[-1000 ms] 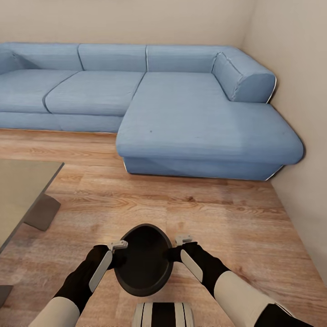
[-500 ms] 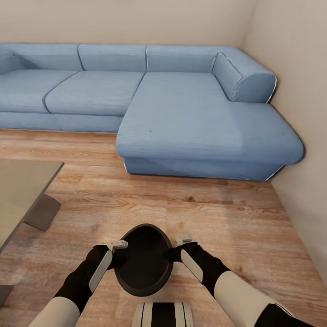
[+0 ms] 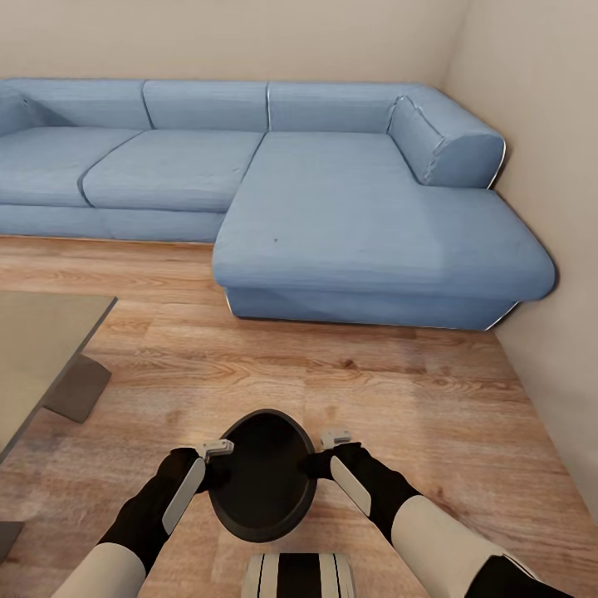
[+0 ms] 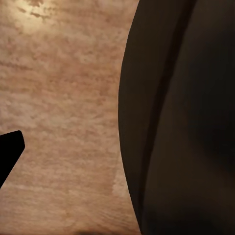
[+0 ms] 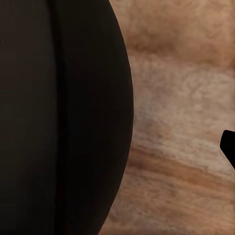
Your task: Place each of the two pumpkins and all three candles from the living room inside a cabinet in the living room (use any cabinet), then make sure every cabinet is closed, and position the cauldron so it is next to a table in the living room.
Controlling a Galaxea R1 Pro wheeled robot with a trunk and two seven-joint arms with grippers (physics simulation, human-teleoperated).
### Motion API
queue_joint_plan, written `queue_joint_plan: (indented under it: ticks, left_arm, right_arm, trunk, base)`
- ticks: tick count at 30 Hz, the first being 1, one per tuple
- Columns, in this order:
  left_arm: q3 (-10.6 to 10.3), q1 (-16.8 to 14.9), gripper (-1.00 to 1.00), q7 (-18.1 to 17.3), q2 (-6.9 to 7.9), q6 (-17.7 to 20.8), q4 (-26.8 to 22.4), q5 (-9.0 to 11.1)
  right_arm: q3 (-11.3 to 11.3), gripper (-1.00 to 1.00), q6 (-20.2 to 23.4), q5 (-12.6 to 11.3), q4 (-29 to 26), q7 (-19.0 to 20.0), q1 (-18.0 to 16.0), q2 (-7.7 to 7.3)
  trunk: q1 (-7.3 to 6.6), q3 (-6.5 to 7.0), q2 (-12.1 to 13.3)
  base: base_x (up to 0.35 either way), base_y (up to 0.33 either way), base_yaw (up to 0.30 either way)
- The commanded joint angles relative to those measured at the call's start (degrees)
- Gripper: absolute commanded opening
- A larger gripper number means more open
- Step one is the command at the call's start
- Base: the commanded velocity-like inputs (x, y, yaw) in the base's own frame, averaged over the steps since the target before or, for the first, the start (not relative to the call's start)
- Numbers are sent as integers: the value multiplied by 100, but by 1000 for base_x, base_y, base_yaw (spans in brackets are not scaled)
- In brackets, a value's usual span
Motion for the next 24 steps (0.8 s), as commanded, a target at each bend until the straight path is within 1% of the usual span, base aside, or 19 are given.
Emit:
queue_joint_plan:
  ticks: [1, 3, 4, 6, 7, 24]
  left_arm:
    - [-6, 0, 100, -1, -5, -27, 327, 132]
    - [-6, -1, 100, -1, -5, -27, 328, 132]
    - [-6, -1, 100, -1, -5, -27, 328, 132]
    - [-6, 0, 100, -1, -5, -27, 328, 132]
    - [-6, -1, -100, -1, -5, -27, 328, 132]
    - [-5, 0, -100, -1, -5, -27, 328, 136]
  right_arm:
    - [-24, 100, 2, 93, 335, -4, 7, -3]
    - [-24, 100, 2, 93, 335, -4, 8, -5]
    - [-24, -100, 2, 93, 335, -2, 6, -6]
    - [-24, -100, 2, 93, 335, -2, 7, -6]
    - [-24, -100, 2, 93, 335, -3, 8, -6]
    - [-24, -100, 2, 99, 329, -4, 9, -6]
  trunk:
    - [43, -2, 2]
    - [43, -2, 2]
    - [43, -2, 2]
    - [43, -2, 2]
    - [43, -2, 2]
    - [43, -2, 2]
  base:
    - [0, 0, 0]
    - [0, 0, 0]
    - [0, 0, 0]
    - [0, 0, 0]
    - [0, 0, 0]
    - [0, 0, 0]
